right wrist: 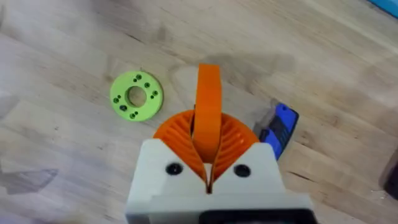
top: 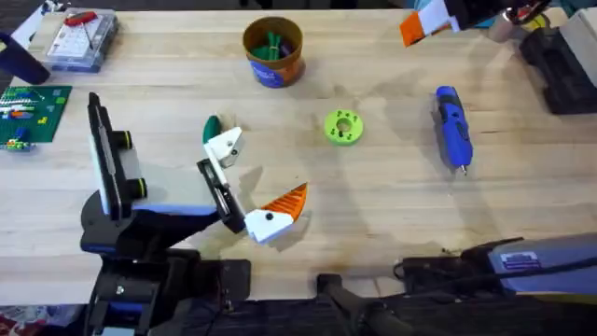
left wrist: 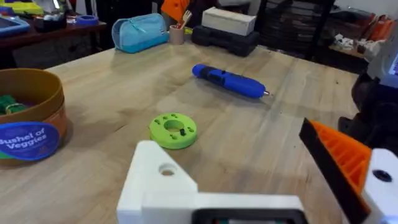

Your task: Pick up the gripper from the table and insert it into the empty holder that is missing its gripper. Then pick up a screw, insert it into the mounting hole, and use the screwdriver to tighten it. Finally, clean up the table by picking up the vegetable and placing it into the bucket.

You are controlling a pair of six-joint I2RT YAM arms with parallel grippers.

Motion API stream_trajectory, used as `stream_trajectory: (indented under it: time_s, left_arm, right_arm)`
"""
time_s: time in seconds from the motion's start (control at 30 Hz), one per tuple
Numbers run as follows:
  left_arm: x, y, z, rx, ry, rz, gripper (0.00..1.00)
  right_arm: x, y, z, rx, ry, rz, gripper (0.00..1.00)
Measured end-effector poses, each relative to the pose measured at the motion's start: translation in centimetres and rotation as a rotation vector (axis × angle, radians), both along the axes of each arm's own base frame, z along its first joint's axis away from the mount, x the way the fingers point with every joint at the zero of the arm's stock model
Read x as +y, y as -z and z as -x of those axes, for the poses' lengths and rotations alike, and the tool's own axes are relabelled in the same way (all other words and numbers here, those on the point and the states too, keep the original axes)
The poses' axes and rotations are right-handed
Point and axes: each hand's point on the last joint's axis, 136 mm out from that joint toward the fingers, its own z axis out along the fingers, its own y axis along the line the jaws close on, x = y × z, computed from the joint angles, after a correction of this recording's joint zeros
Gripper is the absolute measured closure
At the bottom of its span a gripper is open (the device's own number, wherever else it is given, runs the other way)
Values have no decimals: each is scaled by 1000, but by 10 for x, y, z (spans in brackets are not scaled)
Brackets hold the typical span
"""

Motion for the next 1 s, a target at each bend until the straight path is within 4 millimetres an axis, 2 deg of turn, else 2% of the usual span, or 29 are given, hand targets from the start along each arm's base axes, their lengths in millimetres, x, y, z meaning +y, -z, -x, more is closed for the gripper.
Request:
stream_trajectory:
  time_s: [0.13,0.33,0.47,0.77,0.9,1.0]
  left_arm:
    - [0,0,0,0,0,0,11]
    - [0,0,0,0,0,0,11]
    - [0,0,0,0,0,0,11]
    - [0,0,0,0,0,0,11]
    - [0,0,0,0,0,0,11]
    - [0,0,0,0,0,0,11]
  right_arm:
    - [10,-4,1,-2,-10,-64,993]
    - [45,-38,-10,-173,-114,-270,994]
    - [69,-49,0,-263,-205,-428,994]
    - [107,-41,33,-311,-327,-777,995]
    - [118,-46,42,-340,-390,-963,995]
    - [123,-42,54,-309,-431,-1092,995]
